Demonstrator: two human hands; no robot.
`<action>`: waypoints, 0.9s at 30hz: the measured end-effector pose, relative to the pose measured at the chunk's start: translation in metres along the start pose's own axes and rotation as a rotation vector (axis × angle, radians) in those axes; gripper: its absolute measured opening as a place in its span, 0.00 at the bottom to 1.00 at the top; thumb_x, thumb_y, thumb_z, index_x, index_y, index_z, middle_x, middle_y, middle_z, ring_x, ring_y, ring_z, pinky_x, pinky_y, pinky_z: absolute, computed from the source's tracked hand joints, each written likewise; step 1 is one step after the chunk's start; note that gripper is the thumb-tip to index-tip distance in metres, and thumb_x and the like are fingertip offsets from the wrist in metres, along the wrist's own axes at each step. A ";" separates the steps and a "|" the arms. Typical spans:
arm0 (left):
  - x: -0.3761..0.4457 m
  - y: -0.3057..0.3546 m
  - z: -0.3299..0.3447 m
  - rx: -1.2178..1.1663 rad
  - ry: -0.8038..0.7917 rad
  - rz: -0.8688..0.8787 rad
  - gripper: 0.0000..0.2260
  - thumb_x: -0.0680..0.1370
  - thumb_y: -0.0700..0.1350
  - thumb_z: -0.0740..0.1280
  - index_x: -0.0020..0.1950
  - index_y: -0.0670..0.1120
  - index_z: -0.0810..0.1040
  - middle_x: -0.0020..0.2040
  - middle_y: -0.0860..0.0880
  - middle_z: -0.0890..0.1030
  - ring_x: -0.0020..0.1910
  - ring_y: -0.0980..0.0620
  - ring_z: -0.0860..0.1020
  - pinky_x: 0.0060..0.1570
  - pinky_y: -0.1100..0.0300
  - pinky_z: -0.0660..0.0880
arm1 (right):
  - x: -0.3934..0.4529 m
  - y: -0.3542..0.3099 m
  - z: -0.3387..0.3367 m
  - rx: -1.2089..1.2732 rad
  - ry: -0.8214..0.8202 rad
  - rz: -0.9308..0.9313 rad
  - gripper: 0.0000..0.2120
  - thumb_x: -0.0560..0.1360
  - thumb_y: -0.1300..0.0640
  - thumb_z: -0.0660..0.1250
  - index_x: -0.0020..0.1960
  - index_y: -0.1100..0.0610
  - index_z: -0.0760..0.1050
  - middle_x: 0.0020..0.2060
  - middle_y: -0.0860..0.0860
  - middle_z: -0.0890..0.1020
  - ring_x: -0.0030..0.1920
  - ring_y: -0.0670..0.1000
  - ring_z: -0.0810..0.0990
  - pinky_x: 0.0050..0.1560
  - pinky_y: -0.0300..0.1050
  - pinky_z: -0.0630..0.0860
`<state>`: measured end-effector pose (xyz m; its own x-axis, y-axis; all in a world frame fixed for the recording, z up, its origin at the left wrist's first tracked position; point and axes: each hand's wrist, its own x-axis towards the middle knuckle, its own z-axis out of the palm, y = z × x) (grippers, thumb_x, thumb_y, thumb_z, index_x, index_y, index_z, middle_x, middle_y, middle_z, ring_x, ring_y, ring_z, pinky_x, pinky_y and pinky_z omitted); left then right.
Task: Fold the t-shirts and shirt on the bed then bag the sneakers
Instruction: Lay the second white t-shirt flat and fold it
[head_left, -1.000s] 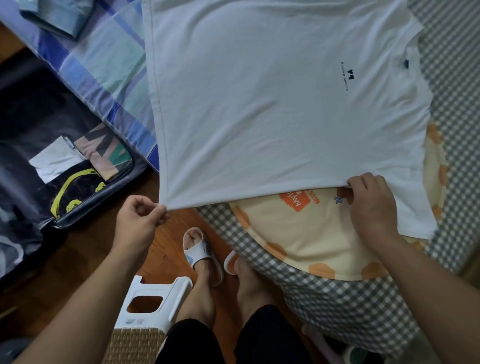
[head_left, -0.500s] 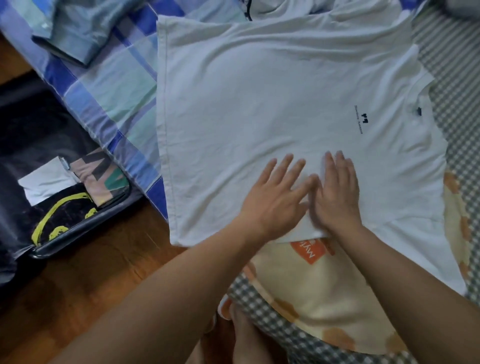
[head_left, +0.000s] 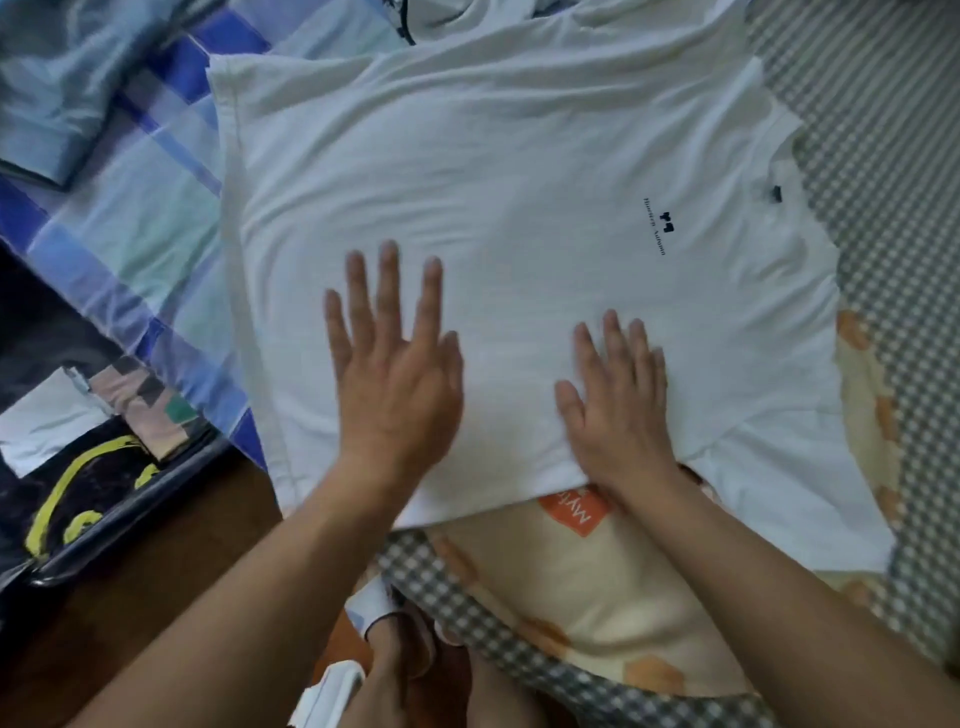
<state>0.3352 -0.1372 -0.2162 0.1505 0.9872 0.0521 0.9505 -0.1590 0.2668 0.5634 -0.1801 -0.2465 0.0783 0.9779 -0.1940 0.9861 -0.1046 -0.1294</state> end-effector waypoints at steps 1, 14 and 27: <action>-0.012 0.028 0.015 -0.006 -0.072 0.163 0.27 0.84 0.55 0.54 0.83 0.51 0.56 0.83 0.43 0.49 0.82 0.39 0.45 0.79 0.40 0.45 | -0.007 0.004 -0.002 -0.027 0.000 -0.043 0.31 0.82 0.40 0.49 0.82 0.51 0.54 0.82 0.55 0.52 0.81 0.59 0.46 0.79 0.60 0.45; -0.087 0.083 0.029 -0.045 -0.202 0.111 0.29 0.78 0.50 0.64 0.78 0.45 0.66 0.79 0.36 0.60 0.79 0.33 0.55 0.75 0.34 0.54 | -0.122 0.237 -0.051 0.309 -0.096 0.819 0.25 0.78 0.37 0.62 0.59 0.58 0.77 0.69 0.57 0.69 0.71 0.60 0.66 0.73 0.59 0.63; -0.130 0.243 0.054 -0.384 -0.454 0.193 0.12 0.72 0.40 0.72 0.44 0.45 0.69 0.45 0.48 0.71 0.39 0.45 0.73 0.33 0.51 0.69 | -0.144 0.251 -0.073 1.286 -0.240 1.108 0.12 0.79 0.57 0.71 0.59 0.60 0.77 0.53 0.56 0.85 0.53 0.56 0.85 0.56 0.55 0.82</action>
<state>0.5614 -0.3033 -0.2105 0.4901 0.8327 -0.2576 0.7418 -0.2433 0.6249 0.8108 -0.3337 -0.1804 0.4495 0.3090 -0.8381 -0.2727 -0.8460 -0.4582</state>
